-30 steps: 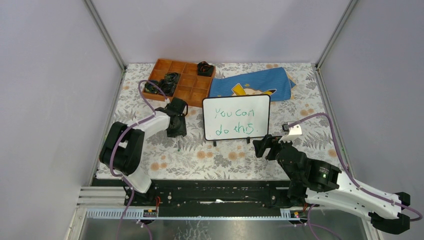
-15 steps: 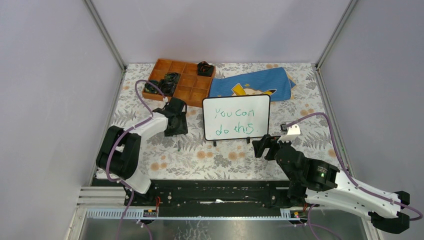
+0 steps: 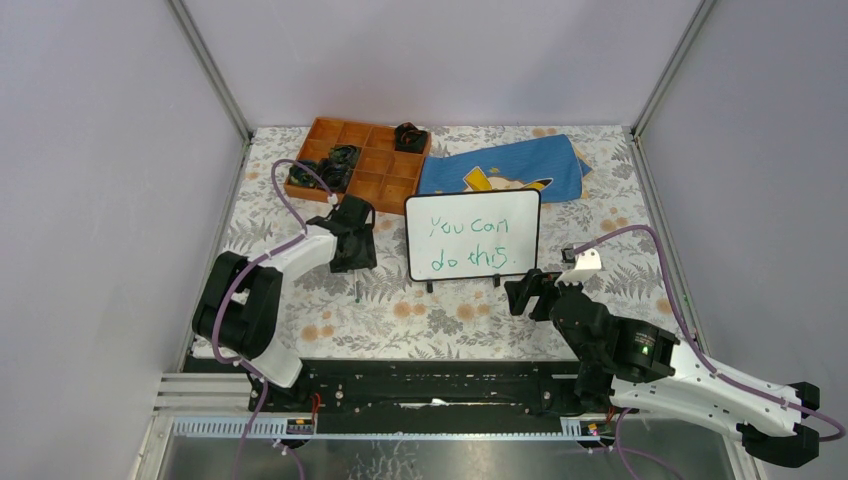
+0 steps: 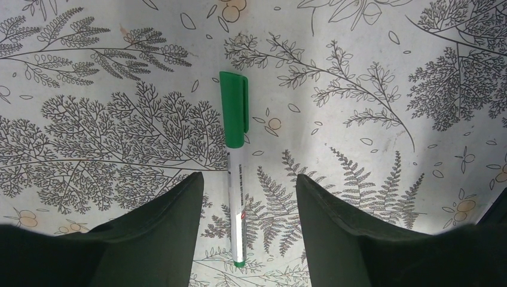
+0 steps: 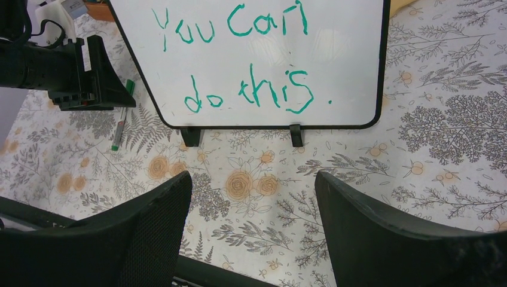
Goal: Write a sentence on the whiteboard
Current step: Reset both arms
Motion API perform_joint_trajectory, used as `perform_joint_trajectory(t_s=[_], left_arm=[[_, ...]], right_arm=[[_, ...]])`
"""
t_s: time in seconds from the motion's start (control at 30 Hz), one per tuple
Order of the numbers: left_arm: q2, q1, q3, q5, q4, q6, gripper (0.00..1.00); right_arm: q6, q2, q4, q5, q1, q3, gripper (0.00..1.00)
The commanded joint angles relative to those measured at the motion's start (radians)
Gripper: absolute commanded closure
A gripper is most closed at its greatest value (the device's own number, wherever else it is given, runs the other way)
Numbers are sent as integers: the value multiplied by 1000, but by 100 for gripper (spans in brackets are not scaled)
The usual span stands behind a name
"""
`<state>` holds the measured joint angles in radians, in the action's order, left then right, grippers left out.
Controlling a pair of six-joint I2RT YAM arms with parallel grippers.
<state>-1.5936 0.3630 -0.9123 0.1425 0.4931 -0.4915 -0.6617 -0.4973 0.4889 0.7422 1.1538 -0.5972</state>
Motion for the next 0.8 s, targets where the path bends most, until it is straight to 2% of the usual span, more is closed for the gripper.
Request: perform_joint_trajectory(t_s=[0.0, 0.47, 0.63, 0.77], left_arm=[[7, 8, 2, 27, -27, -2, 35], [92, 39, 8, 86, -25, -13, 36], [263, 75, 39, 174, -66, -44, 35], [480, 96, 75, 132, -165, -24, 33]], right_arm=[[-26, 9, -2, 31, 6, -16, 19], [-27, 17, 10, 37, 6, -8, 19], [62, -14, -41, 17, 6, -24, 16], [139, -151, -78, 92, 6, -102, 12]])
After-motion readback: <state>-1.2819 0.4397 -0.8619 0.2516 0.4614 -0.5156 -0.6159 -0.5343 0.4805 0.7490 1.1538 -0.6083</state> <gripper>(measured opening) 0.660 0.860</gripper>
